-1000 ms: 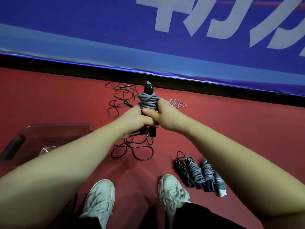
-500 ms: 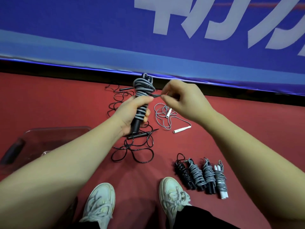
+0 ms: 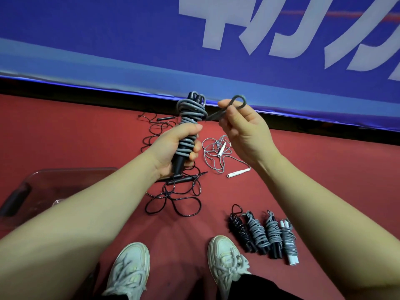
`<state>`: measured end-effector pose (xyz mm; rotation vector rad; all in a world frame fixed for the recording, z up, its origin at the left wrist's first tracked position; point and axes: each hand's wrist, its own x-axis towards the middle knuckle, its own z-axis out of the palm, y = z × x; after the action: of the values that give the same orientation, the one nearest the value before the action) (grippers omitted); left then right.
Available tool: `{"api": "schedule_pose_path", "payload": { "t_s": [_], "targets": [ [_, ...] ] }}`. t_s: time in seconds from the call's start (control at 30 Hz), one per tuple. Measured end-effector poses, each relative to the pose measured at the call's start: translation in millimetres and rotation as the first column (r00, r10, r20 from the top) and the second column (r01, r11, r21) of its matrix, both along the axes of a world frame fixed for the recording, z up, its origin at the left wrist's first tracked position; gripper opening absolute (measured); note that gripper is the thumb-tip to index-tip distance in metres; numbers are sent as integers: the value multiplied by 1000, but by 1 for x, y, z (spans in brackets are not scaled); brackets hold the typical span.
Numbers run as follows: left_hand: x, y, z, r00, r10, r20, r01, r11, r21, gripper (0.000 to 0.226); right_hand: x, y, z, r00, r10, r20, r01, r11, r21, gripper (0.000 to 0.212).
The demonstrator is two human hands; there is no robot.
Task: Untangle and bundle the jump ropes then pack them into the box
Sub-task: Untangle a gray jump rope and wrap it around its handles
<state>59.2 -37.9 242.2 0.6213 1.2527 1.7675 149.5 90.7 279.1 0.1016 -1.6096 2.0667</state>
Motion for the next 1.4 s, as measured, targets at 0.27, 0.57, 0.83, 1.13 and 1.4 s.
{"api": "schedule_pose_path", "payload": {
  "t_s": [0.27,0.57,0.83,1.13,1.4],
  "targets": [
    [4,-1,-8,997,-71,-31,70,997,-31,39,-6,-8,8,954,-208,216,208,978,21,15],
    [-3,-7,-13,998,-69,7,68,997,28,35,0,-10,21,888,-66,455,41,997,64,26],
    [-3,-14,-8,991,-63,-118,72,995,74,38,11,-7,28,877,-178,446,53,959,278,19],
    [1,-9,-7,880,87,-466,-109,994,-20,30,11,-6,29,811,-414,413,98,792,603,19],
    [-2,-9,-7,911,61,-407,-78,997,-25,27,14,-10,25,882,-114,457,-53,940,337,25]
  ]
}}
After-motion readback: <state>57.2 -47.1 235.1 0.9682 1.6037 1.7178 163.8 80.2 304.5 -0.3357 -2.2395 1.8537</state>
